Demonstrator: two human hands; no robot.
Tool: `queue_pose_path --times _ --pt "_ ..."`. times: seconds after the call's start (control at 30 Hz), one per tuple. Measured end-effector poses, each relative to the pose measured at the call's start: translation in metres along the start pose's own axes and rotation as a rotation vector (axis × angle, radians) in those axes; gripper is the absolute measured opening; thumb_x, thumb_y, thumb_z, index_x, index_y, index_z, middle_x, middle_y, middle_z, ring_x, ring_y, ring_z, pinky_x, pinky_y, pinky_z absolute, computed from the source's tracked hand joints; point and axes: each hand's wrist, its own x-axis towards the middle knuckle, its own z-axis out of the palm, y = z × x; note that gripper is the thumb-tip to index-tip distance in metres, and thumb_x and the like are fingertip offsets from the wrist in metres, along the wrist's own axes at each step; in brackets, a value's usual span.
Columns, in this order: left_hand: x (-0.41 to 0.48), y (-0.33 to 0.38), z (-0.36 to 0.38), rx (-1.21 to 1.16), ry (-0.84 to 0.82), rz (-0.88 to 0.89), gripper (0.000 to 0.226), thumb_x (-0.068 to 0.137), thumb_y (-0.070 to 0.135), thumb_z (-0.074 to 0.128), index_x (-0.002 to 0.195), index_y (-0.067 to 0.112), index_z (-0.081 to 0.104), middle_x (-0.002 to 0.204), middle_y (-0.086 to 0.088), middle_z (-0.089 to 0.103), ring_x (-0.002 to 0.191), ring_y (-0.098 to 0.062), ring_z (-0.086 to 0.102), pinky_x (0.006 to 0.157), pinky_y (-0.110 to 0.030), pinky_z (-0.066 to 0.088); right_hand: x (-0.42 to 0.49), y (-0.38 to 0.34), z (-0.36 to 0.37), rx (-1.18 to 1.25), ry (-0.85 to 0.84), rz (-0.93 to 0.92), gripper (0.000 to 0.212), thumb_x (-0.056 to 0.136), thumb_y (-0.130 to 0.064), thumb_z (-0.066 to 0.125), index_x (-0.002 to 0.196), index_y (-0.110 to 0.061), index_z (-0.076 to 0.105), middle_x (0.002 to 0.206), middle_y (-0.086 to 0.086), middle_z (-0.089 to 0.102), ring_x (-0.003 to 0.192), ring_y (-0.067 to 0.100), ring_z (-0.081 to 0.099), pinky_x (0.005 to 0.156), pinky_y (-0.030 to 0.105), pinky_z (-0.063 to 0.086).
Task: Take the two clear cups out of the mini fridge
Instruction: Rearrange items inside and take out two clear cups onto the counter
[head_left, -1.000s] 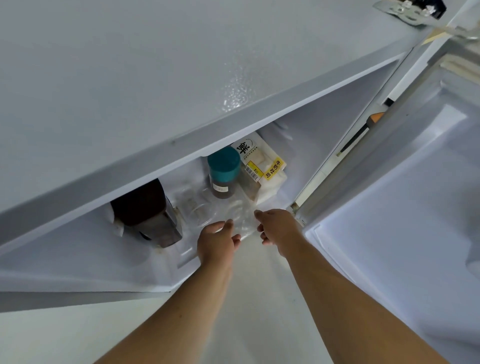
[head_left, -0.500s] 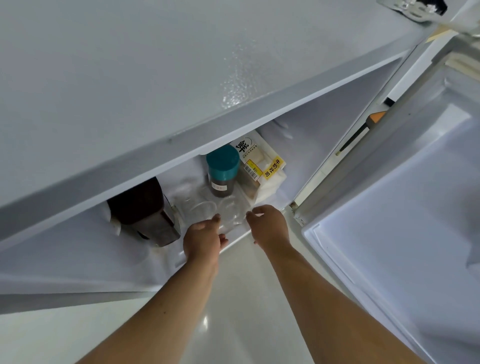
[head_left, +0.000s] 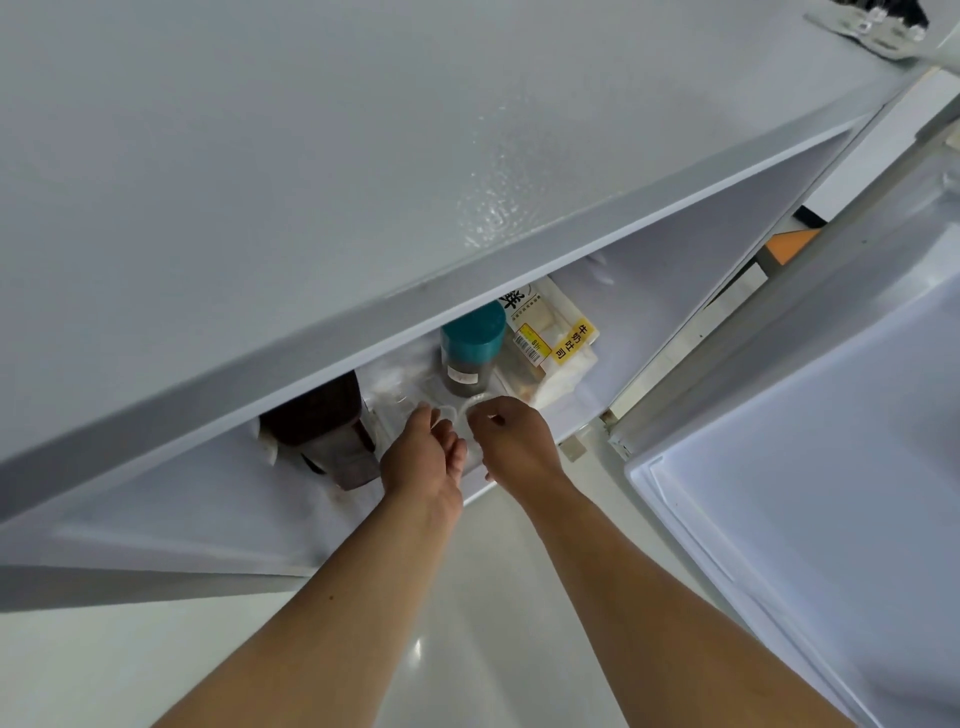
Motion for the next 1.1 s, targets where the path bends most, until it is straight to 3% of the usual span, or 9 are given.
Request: queue_pose_path --times 0.1,0.27,0.33,0.47,0.63,0.73,0.83,0.97,1.1 --pt "-0.009 -0.003 -0.01 0.061 -0.011 0.031 0.015 0.097 0.023 0.067 0.088 0.01 0.066 0.06 0.002 0.056 0.044 -0.008 0.051 0.052 -0.022 0.054 -0.004 -0.005 -0.006 0.018 0.002 -0.025 0.031 0.095 -0.044 0.058 0.119 -0.027 0.068 0.111 -0.006 0.07 0.075 0.015 0.07 0.058 0.03 0.061" --pt "-0.034 -0.008 -0.036 0.308 -0.125 0.159 0.016 0.086 0.029 0.068 0.072 0.024 0.072 0.066 0.003 0.06 0.052 -0.01 0.055 0.056 -0.025 0.054 -0.013 -0.016 -0.022 0.186 -0.116 -0.037 0.067 0.077 -0.077 0.063 0.127 -0.033 0.06 0.12 -0.009 0.067 0.103 0.015 0.067 0.09 0.042 0.059" --pt "-0.042 -0.003 -0.04 0.398 -0.206 0.171 0.014 0.075 0.037 0.07 0.066 0.027 0.07 0.068 0.002 0.059 0.055 -0.011 0.055 0.06 -0.029 0.052 -0.017 -0.018 -0.031 0.25 -0.149 -0.05 0.077 0.068 -0.079 0.068 0.129 -0.033 0.059 0.119 -0.011 0.068 0.104 0.011 0.067 0.088 0.036 0.056" --pt "-0.04 0.006 -0.031 0.45 -0.259 0.149 0.014 0.073 0.036 0.07 0.069 0.024 0.075 0.071 0.001 0.063 0.058 -0.011 0.061 0.055 -0.027 0.054 -0.021 -0.016 -0.044 0.197 -0.086 -0.101 0.06 0.073 -0.063 0.076 0.122 -0.033 0.059 0.101 -0.023 0.074 0.088 -0.006 0.068 0.073 0.026 0.05" --pt "-0.032 -0.003 -0.015 0.482 -0.176 0.172 0.016 0.097 0.026 0.071 0.112 0.02 0.069 0.102 -0.006 0.074 0.08 -0.018 0.077 0.064 -0.028 0.061 -0.029 -0.007 -0.044 0.02 0.1 -0.184 0.056 0.078 -0.058 0.076 0.124 -0.041 0.05 0.113 -0.025 0.064 0.092 -0.001 0.062 0.07 0.022 0.047" --pt "-0.028 -0.006 -0.011 0.546 -0.148 0.26 0.015 0.097 0.021 0.07 0.105 0.032 0.065 0.113 -0.008 0.072 0.089 -0.019 0.076 0.069 -0.026 0.062 -0.03 -0.003 -0.038 -0.078 0.155 -0.221 0.062 0.08 -0.054 0.077 0.132 -0.04 0.045 0.124 -0.02 0.062 0.101 0.007 0.06 0.074 0.022 0.046" --pt "-0.024 -0.008 -0.01 0.716 -0.162 0.336 0.015 0.1 0.024 0.06 0.099 0.039 0.064 0.12 -0.005 0.072 0.099 -0.016 0.072 0.093 -0.038 0.06 -0.026 0.0 -0.032 -0.14 0.164 -0.23 0.065 0.081 -0.05 0.079 0.135 -0.039 0.044 0.13 -0.014 0.063 0.108 0.014 0.061 0.079 0.026 0.047" --pt "-0.022 -0.009 -0.008 0.787 -0.171 0.345 0.017 0.1 0.027 0.058 0.111 0.037 0.066 0.12 0.007 0.068 0.116 -0.021 0.066 0.106 -0.047 0.052 -0.02 0.005 -0.027 -0.196 0.178 -0.209 0.068 0.082 -0.049 0.079 0.139 -0.035 0.044 0.136 -0.01 0.063 0.115 0.018 0.062 0.088 0.032 0.052" --pt "-0.023 -0.012 -0.001 0.831 -0.189 0.324 0.032 0.1 0.03 0.06 0.131 0.024 0.066 0.132 0.003 0.067 0.12 -0.021 0.064 0.108 -0.046 0.051 -0.015 0.009 -0.024 -0.241 0.202 -0.175 0.07 0.083 -0.051 0.08 0.141 -0.034 0.045 0.137 -0.008 0.063 0.118 0.02 0.063 0.096 0.038 0.054"
